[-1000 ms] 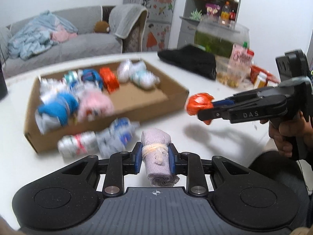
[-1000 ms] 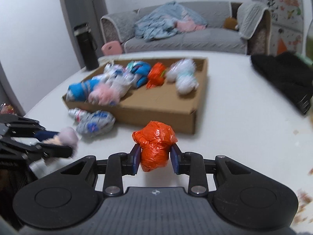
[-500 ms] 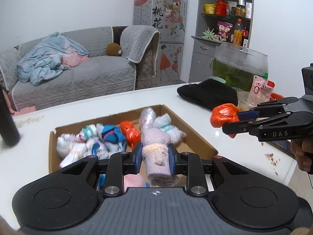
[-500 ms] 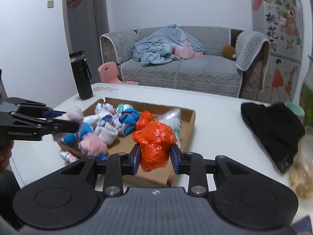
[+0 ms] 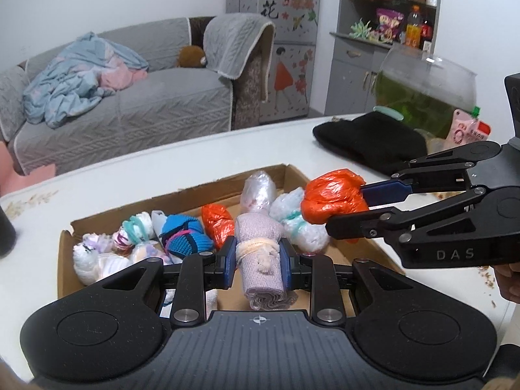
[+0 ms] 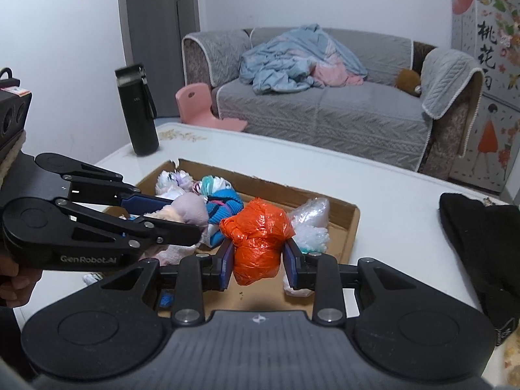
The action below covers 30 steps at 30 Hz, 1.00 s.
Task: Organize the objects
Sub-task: 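Carry both held bundles into the tray and open both grippers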
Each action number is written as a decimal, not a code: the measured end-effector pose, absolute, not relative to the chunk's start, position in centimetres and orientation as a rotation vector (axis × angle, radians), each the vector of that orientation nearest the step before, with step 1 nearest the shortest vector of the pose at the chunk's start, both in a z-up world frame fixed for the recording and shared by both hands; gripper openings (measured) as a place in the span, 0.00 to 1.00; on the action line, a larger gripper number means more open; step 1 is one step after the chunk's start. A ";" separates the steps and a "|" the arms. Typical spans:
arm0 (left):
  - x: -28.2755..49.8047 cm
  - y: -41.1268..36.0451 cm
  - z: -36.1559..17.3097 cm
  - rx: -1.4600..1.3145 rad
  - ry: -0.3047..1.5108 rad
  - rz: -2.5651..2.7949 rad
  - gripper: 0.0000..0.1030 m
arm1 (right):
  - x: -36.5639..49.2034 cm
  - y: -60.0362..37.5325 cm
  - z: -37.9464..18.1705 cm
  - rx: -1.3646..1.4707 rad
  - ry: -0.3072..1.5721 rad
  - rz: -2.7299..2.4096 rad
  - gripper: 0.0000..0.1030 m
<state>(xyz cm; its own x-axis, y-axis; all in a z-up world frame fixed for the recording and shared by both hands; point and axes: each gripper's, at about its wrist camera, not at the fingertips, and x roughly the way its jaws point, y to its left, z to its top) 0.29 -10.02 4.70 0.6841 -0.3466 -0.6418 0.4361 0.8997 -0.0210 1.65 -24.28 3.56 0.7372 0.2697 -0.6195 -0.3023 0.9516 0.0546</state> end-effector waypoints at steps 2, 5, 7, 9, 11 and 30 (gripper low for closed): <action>0.8 -10.1 4.2 0.145 0.701 -0.434 0.32 | 2.0 -24.3 3.1 -0.054 0.688 0.316 0.28; 1.3 -10.2 3.5 0.153 0.718 -0.431 0.32 | 2.4 -24.3 2.7 -0.061 0.706 0.317 0.28; 1.6 -10.3 3.1 0.162 0.728 -0.431 0.32 | 2.6 -24.3 2.5 -0.061 0.714 0.313 0.28; 1.8 -10.4 2.6 0.168 0.736 -0.430 0.32 | 3.0 -24.1 2.3 -0.058 0.721 0.315 0.28; 2.0 -10.6 2.2 0.173 0.744 -0.431 0.32 | 3.2 -24.0 2.2 -0.060 0.727 0.317 0.28; 3.9 -11.3 -1.2 0.257 0.827 -0.432 0.32 | 5.4 -23.2 -0.9 -0.141 0.826 0.347 0.28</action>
